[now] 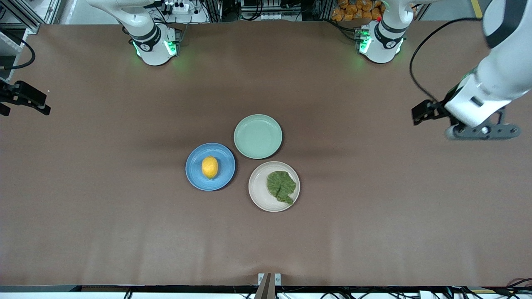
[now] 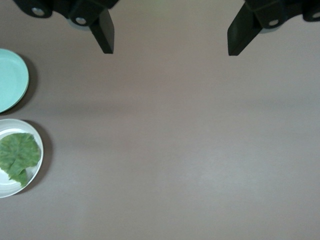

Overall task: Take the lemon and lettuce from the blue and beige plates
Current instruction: 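Move the left and right grippers out toward the plates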

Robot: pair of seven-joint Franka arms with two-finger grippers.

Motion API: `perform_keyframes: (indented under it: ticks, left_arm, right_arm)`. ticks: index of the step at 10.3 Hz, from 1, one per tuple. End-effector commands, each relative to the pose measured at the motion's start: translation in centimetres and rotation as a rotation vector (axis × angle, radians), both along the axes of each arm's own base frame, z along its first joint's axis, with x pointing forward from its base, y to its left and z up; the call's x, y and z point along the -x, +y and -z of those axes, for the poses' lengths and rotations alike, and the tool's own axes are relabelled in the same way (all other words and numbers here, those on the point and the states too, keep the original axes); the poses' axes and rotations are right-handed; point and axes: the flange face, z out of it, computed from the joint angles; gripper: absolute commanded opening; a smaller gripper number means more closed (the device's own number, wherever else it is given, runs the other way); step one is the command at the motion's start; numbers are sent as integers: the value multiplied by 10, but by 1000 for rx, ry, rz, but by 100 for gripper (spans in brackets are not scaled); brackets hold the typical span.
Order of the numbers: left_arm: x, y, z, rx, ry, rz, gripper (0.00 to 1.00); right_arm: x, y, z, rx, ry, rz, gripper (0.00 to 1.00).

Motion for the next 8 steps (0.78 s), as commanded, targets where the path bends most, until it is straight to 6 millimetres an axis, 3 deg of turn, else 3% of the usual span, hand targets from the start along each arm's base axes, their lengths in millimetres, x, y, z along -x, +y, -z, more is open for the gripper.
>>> perform_keyframes:
  ticks: [1, 3, 5, 8]
  left_arm:
    - [-25, -36, 33, 37, -7, -52, 100]
    - [-39, -61, 66, 52, -22, -74, 100]
    - [-48, -85, 94, 62, -38, -95, 100]
    - [-61, -121, 136, 82, -60, -125, 100]
  right_arm:
    - [1, 3, 0, -4, -2, -2, 100]
    - [-4, 19, 12, -23, 16, 7, 100]
    - [-13, 47, 31, -31, 28, 32, 100]
    - [-30, 103, 66, -32, 65, 47, 100]
